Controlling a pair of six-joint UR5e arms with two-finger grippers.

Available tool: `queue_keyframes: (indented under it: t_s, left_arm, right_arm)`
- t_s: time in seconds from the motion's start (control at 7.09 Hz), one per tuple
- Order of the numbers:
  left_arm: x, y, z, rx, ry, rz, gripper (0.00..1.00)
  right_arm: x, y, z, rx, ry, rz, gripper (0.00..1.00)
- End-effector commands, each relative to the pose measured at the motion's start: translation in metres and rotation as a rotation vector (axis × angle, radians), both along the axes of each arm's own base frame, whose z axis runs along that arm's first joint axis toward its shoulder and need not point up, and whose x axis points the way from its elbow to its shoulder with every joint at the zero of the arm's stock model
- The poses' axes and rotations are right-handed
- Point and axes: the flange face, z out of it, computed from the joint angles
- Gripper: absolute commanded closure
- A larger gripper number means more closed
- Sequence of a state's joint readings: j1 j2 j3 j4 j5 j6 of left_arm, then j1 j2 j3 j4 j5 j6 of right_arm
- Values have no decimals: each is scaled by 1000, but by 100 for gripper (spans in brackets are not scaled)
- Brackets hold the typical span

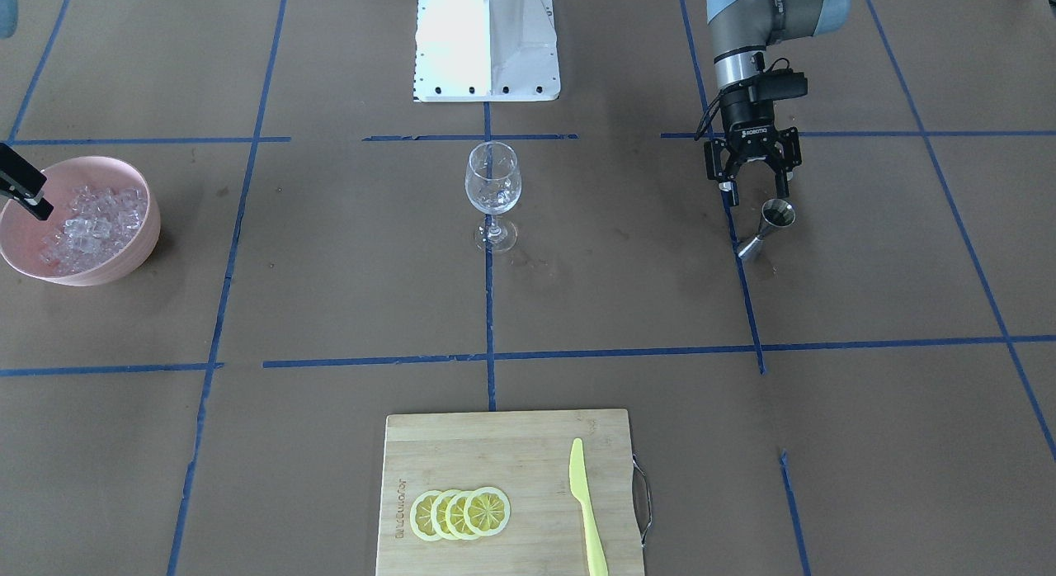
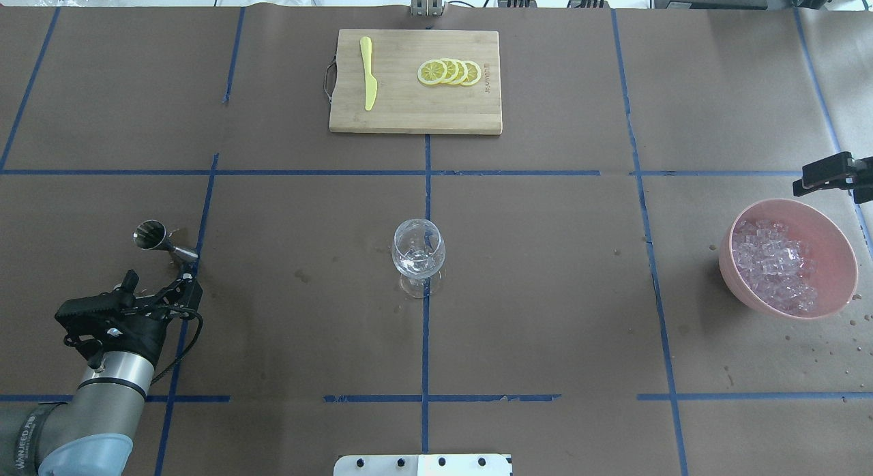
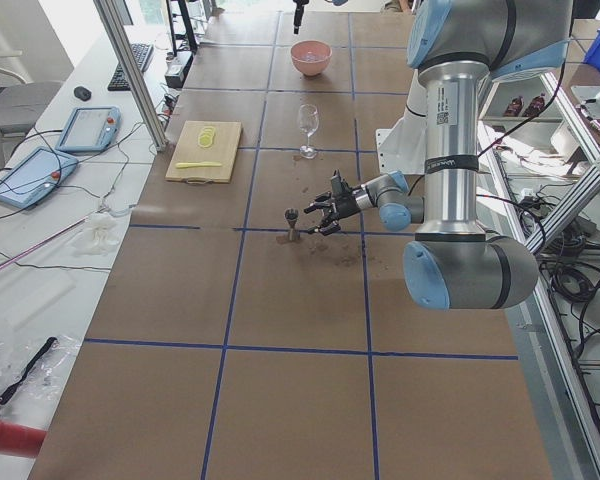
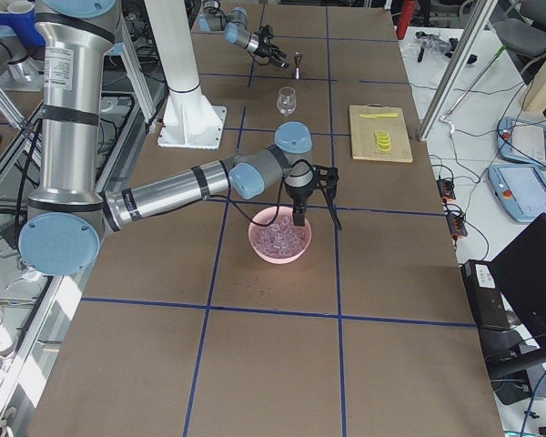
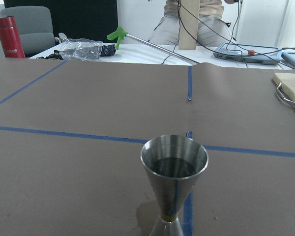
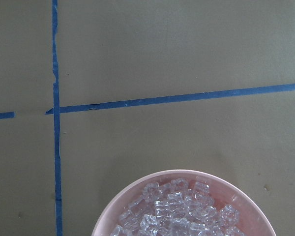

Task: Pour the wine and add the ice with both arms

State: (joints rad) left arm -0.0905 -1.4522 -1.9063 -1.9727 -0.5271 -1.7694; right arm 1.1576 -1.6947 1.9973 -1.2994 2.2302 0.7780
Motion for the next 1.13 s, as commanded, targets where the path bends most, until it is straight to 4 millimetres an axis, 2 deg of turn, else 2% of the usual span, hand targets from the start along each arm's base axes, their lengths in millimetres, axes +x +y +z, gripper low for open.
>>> queue_keyframes:
  t_s: [0.0,0.28,0.42,0.71,0.99]
  left_arm:
    - [12,-11,2,39,-10,-45,19]
    - [2,-31,16,46,-43,-97,22]
    - [5,-35,21,45,-50,-105,23]
    - [28,-44,21,45,-51,-114,26]
    - [29,-45,27,44,-60,-115,36]
  right_arm:
    - [0,4,4,-7,2,-3,0]
    - [0,4,4,-5,1,-5,0]
    - [0,4,3,-5,-1,-5,0]
    - [0,4,3,-4,-1,-6,0]
    - [0,4,2,-3,-2,-6,0]
